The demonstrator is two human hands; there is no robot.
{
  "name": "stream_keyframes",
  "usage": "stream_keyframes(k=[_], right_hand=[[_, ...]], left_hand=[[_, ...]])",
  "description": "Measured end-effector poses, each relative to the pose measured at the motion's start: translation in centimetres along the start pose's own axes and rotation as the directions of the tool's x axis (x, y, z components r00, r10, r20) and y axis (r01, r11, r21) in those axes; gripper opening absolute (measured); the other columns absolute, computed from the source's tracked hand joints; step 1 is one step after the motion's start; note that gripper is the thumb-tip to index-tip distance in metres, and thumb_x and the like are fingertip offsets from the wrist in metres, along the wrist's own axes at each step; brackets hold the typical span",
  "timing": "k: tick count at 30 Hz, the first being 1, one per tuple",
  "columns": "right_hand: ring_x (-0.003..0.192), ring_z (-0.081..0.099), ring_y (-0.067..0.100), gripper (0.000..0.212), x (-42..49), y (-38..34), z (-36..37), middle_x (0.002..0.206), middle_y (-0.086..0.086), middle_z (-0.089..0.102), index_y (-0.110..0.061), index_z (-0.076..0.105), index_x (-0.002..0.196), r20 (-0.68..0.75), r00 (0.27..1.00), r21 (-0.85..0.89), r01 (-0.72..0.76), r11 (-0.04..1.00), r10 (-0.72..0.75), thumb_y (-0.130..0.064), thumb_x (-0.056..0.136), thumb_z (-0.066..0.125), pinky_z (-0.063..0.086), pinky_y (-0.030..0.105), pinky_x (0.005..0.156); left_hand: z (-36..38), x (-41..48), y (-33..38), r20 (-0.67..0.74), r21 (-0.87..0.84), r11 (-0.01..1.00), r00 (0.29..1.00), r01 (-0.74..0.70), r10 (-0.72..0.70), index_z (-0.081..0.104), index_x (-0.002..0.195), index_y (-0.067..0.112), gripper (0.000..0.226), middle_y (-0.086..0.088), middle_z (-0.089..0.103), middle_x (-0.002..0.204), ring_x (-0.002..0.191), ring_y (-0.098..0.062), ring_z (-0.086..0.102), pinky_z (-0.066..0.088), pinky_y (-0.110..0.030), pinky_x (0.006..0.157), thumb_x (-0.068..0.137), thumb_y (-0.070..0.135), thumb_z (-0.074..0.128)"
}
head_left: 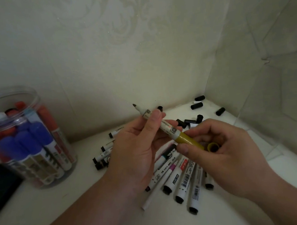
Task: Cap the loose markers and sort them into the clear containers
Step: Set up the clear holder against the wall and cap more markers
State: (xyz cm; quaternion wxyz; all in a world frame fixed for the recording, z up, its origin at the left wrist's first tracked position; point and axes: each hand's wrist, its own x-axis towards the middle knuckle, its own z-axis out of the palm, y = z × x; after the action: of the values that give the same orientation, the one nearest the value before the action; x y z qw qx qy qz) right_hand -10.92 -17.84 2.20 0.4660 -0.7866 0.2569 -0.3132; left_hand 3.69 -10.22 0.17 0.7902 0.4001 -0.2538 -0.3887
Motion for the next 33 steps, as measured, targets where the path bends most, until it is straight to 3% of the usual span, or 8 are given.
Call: stream_keyframes(k=[4,8,10,13,20,26,30,33], right_hand=[[0.051,0.04,0.019,0.018,1.7,1.3,-1.9,0.079,0.009,0.061,-0.018,0.057,0.089,0.128,0.965,0.374,-0.26,0.89,0.228,-0.027,0.075,0.064,0.027,0.031,0.048],[0.06,0.042,0.023,0.04,1.9,1.8,-2.8,0.076,0.018,0.059,-0.009,0.048,0.086,0.128,0.977,0.685,-0.211,0.697,0.17,0.008,0.053,0.035,0.032,0.03,0.05],[0.059,0.044,0.024,0.04,1.8,2.0,-2.8,0.079,0.019,0.063,-0.006,0.052,0.086,0.092,0.992,0.684,-0.124,0.719,0.083,0.016,0.057,0.035,0.036,0.028,0.051],[0.062,0.055,0.022,0.041,1.8,2.4,-2.9,0.085,0.02,0.067,-0.003,0.056,0.095,0.071,0.997,0.659,-0.039,0.751,-0.01,0.019,0.064,0.041,0.042,0.027,0.054],[0.083,0.064,0.024,0.042,2.1,3.6,-3.6,0.101,0.021,0.068,-0.003,0.074,0.105,0.192,0.975,0.746,-0.071,0.662,-0.111,0.007,0.065,0.069,0.053,0.027,0.07],[0.075,0.068,0.026,0.059,2.1,3.0,-3.4,0.095,0.028,0.07,-0.005,0.06,0.129,0.163,0.987,0.679,-0.124,0.724,0.016,-0.001,0.071,0.068,0.054,0.028,0.06],[0.054,0.059,0.021,0.026,2.4,2.7,-3.5,0.083,0.027,0.072,-0.005,0.07,0.091,0.08,0.996,0.591,-0.075,0.803,0.035,-0.014,0.068,0.078,0.043,0.023,0.045],[0.055,0.053,0.015,0.035,2.4,3.2,-3.5,0.072,0.012,0.068,-0.014,0.078,0.086,0.055,0.998,0.545,-0.05,0.837,0.024,-0.037,0.062,0.09,0.04,0.024,0.051]], left_hand=[[-0.9,0.0,0.8,0.039,0.243,0.969,0.999,-0.043,0.034,0.07,0.106,0.023,0.029,-0.01,0.063,0.083,0.069,-0.033,0.066,0.06,-0.056,0.076,0.093,0.042,0.053],[-1.6,-0.6,1.0,0.204,0.695,0.676,0.968,-0.247,0.145,0.067,0.099,0.028,0.036,-0.014,0.048,0.064,0.048,-0.025,0.042,0.044,-0.038,0.044,0.102,0.049,0.038],[-1.7,-1.0,0.7,0.285,0.743,0.594,0.949,-0.309,0.138,0.062,0.082,0.034,0.042,-0.004,0.045,0.058,0.048,-0.017,0.039,0.037,-0.029,0.046,0.107,0.048,0.032],[-1.9,-1.0,0.5,0.306,0.734,0.597,0.942,-0.325,0.137,0.068,0.092,0.033,0.034,-0.004,0.053,0.067,0.055,-0.009,0.046,0.04,-0.021,0.055,0.102,0.043,0.037],[-2.6,-1.0,-0.1,0.271,0.677,0.673,0.951,-0.296,0.146,0.063,0.093,0.007,0.046,-0.028,0.049,0.07,0.052,-0.042,0.042,0.038,-0.048,0.042,0.1,0.047,0.042],[-2.2,-1.1,-0.1,0.269,0.665,0.687,0.952,-0.293,0.146,0.071,0.107,0.041,0.018,0.001,0.068,0.078,0.06,-0.004,0.058,0.049,-0.023,0.057,0.095,0.039,0.057],[-2.0,-1.3,0.3,0.266,0.74,0.583,0.943,-0.334,0.202,0.072,0.1,0.047,0.016,0.016,0.072,0.088,0.077,-0.003,0.066,0.052,-0.015,0.067,0.087,0.041,0.065],[-2.0,-1.2,0.4,0.3,0.793,0.477,0.925,-0.378,0.234,0.068,0.104,0.05,0.022,0.019,0.071,0.092,0.088,-0.011,0.065,0.051,-0.016,0.071,0.083,0.046,0.066]])
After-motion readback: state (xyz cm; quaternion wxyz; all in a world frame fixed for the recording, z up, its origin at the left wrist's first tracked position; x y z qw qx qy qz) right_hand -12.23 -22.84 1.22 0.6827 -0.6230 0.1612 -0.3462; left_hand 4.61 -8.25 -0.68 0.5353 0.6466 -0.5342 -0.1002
